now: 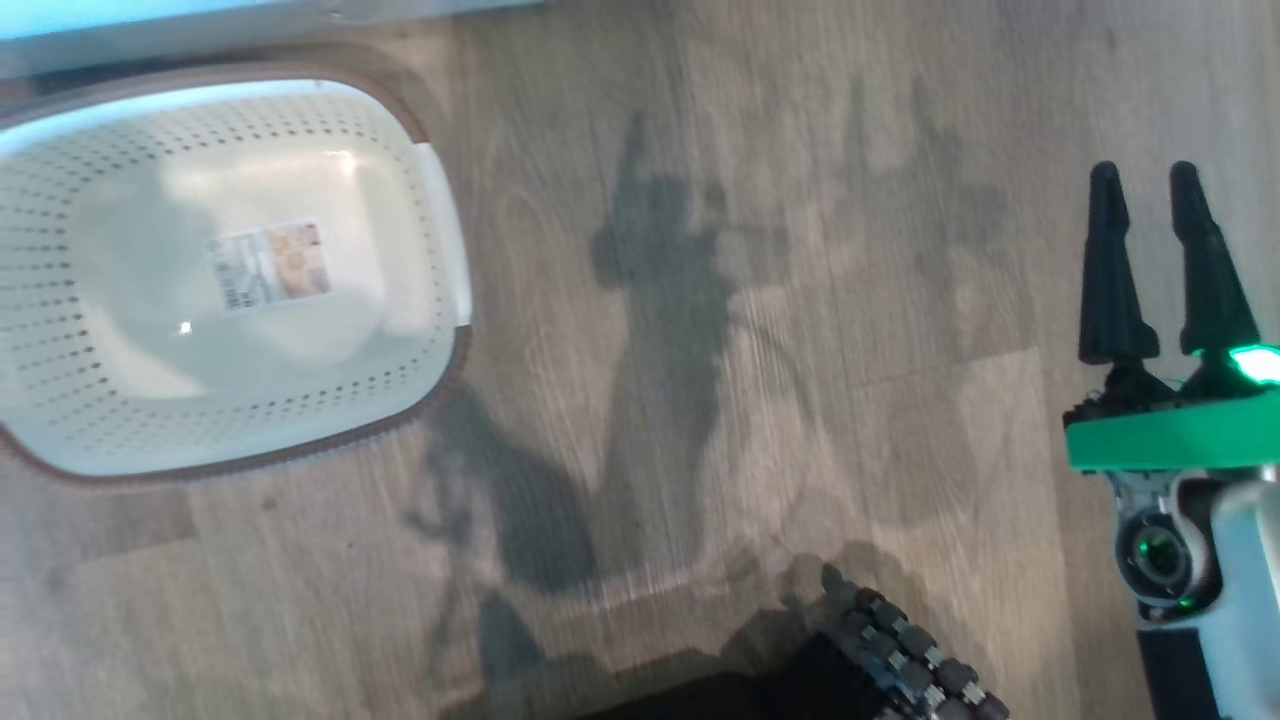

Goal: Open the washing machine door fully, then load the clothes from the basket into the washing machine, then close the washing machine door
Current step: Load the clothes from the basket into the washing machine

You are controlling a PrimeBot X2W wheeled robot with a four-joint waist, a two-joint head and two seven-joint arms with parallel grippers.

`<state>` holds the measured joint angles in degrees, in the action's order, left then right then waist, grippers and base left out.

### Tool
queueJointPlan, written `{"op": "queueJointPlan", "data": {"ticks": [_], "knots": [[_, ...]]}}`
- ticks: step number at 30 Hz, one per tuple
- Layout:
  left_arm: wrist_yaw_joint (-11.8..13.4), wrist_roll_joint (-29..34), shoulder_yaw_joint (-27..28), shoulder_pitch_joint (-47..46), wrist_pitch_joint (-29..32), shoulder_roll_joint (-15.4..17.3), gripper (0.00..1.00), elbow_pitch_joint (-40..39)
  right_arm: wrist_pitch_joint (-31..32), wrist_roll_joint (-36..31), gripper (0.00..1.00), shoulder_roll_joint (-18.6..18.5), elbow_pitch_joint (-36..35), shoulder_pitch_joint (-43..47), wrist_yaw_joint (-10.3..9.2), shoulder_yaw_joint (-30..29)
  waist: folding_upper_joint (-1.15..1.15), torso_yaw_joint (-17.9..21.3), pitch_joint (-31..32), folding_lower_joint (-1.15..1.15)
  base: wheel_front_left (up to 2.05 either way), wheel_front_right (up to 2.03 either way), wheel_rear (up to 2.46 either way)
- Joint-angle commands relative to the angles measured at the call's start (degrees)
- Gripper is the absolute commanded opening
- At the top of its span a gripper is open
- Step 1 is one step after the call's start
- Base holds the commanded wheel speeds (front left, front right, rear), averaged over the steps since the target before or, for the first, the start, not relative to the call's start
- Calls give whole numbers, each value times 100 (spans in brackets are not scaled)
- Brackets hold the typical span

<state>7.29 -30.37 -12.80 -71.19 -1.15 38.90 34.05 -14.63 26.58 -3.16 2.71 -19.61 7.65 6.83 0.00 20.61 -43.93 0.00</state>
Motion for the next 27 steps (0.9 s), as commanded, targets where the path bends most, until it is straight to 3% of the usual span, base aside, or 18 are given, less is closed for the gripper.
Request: {"op": "queueJointPlan", "data": {"ticks": [1, 14, 27], "knots": [[60, -45, 211, 141, -69, 262, 100, -281, -37, -77, 100, -130, -187, 249, -16, 3, 0, -134, 127, 0, 0, 0, 0], [562, -364, 491, 2126, -698, -70, 100, -1956, -37, -233, 100, -342, -257, 515, -16, -215, 0, -712, 664, 0, 0, 0, 0], [1337, -318, 531, 4673, -1218, -677, 100, -3519, -18, -429, 100, -571, -296, 988, -16, -473, 0, -1238, 1526, 0, 0, 0, 0]]}}
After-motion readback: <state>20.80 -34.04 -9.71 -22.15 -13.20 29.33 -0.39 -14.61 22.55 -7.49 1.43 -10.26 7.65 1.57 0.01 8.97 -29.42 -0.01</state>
